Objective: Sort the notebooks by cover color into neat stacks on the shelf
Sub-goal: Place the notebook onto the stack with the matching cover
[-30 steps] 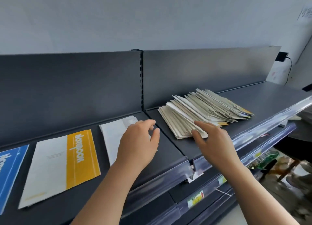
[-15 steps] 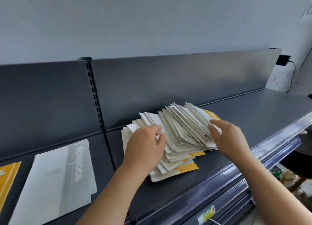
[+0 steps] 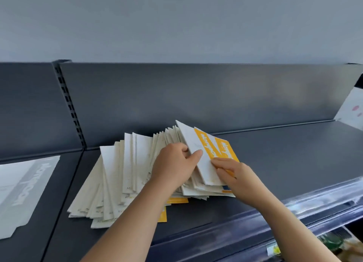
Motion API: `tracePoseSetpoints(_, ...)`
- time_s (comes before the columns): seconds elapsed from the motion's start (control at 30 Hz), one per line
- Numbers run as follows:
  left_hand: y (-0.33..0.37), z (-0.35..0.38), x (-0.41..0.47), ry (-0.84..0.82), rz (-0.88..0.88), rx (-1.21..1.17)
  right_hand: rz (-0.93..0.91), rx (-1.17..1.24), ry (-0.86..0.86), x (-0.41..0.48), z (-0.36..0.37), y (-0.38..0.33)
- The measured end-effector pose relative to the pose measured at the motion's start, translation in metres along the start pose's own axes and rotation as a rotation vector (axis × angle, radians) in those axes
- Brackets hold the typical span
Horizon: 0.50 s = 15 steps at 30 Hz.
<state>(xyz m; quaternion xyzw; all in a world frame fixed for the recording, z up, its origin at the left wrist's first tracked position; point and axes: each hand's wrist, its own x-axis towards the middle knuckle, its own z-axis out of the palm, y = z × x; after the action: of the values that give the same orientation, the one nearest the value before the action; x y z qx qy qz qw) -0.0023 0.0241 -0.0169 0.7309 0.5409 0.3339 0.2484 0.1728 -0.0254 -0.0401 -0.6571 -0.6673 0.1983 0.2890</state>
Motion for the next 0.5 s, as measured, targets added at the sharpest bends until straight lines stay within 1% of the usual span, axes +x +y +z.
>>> tracePoseSetpoints(0.07, 0.005, 0.007, 0.004, -0.002, -0.062, 0.005, 0.004, 0.031, -0.029, 0.003, -0.005, 0.009)
tracePoseSetpoints(0.13, 0.007, 0.009, 0.006, 0.036, -0.113, 0.007, 0.081, 0.027, 0.009, 0.007, -0.011, 0.023)
tracePoseSetpoints(0.2, 0.010, 0.009, 0.004, 0.098, -0.151, -0.024, 0.164, -0.056, 0.053, 0.009, -0.016, 0.035)
tracePoseSetpoints(0.23, 0.011, 0.009, 0.003, 0.122, -0.161, -0.040, 0.172, -0.092, 0.040, 0.009, -0.017, 0.040)
tracePoseSetpoints(0.3, 0.014, 0.010, 0.001, 0.154, -0.165, -0.052, 0.154, -0.105, -0.004, 0.008, -0.014, 0.045)
tracePoseSetpoints(0.37, 0.015, 0.010, 0.000, 0.169, -0.167, -0.049, 0.119, -0.065, -0.024, 0.006, -0.011, 0.045)
tracePoseSetpoints(0.5, 0.014, 0.008, -0.003, 0.152, -0.173, -0.027, 0.047, -0.013, -0.045, 0.003, -0.009, 0.037)
